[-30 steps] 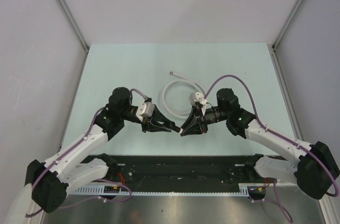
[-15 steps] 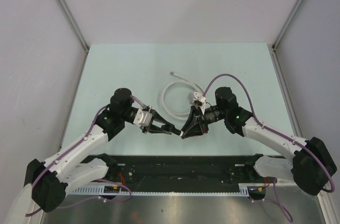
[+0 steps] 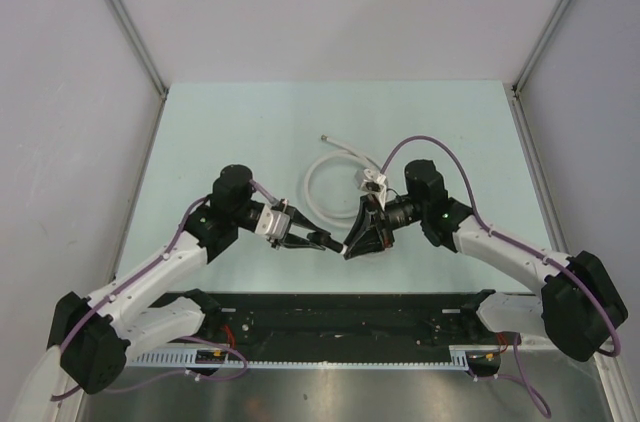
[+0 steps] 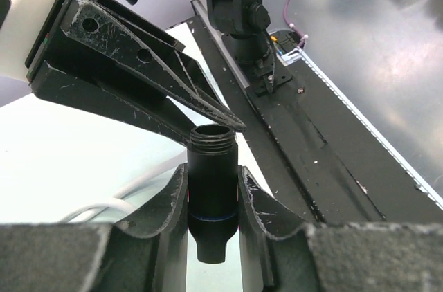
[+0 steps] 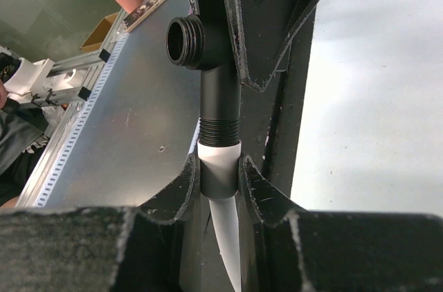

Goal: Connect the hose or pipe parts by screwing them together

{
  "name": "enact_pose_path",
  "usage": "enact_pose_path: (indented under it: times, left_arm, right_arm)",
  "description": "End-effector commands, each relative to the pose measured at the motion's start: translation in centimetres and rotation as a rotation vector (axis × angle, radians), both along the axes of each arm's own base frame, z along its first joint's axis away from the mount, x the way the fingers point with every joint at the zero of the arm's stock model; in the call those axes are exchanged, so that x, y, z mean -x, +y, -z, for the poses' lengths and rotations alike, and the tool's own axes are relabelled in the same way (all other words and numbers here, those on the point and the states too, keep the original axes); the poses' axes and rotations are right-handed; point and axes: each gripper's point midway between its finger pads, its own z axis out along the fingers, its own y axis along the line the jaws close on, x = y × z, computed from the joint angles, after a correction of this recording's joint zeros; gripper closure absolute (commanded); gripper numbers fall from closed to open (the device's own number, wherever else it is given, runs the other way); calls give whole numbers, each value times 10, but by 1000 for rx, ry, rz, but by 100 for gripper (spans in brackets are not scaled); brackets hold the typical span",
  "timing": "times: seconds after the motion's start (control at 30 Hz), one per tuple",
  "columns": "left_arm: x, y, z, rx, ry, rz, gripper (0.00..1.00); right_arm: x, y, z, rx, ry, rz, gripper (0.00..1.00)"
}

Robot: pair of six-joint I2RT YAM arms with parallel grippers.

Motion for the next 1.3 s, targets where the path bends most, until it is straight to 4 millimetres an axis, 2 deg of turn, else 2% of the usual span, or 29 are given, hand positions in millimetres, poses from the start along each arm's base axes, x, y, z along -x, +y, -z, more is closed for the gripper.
enact_pose_path:
  times: [0.0, 0.03, 0.27, 0.5, 0.67, 0.77, 0.8, 0.83, 0.87, 0.9, 0.93, 1.03, 1.13, 1.2, 1.27]
  left_arm:
    - [-15, -12, 6, 20, -173, -37, 100]
    - [-17, -11, 6, 17, -170, -44, 100]
    - [-31, -10, 2, 2, -152, -114, 100]
    - [-35, -6, -1, -3, -115, -168, 100]
    - [-34, -1, -9, -8, -19, -228, 100]
    - [-36, 0, -17, -1, 76, -289, 100]
    - [-38, 1, -21, 8, 97, -314, 100]
    - [-38, 1, -23, 1, 175, -341, 100]
    - [-47, 2, -27, 8, 204, -413, 100]
    - [-53, 3, -29, 10, 248, -464, 100]
    - [-56, 3, -34, 12, 349, -508, 100]
    - [-58, 6, -40, 11, 467, -568, 100]
    - [-66, 9, -47, 35, 568, -646, 100]
    - [-73, 12, -43, 5, 642, -719, 100]
    - [-79, 11, -53, 5, 714, -750, 100]
  right_arm:
    - [-23, 15, -76, -190, -239, 63, 91]
    - [-25, 15, -76, -185, -237, 78, 89]
    - [-35, 5, -74, -143, -253, 174, 61]
    - [-47, -9, -75, -99, -277, 302, 43]
    - [-68, -13, -72, -52, -351, 478, 31]
    - [-84, -17, -77, -46, -512, 615, 30]
    - [-78, -15, -78, -57, -548, 633, 29]
    - [-90, -21, -80, -49, -586, 720, 29]
    - [-96, -24, -89, -76, -644, 766, 29]
    - [-96, -29, -88, -82, -667, 807, 29]
    - [-108, -40, -91, -69, -693, 907, 29]
    - [-99, -55, -107, -129, -773, 960, 26]
    - [-85, -57, -117, -166, -825, 968, 23]
    - [-81, -56, -113, -134, -872, 963, 23]
    - [-77, -51, -103, -82, -890, 965, 22]
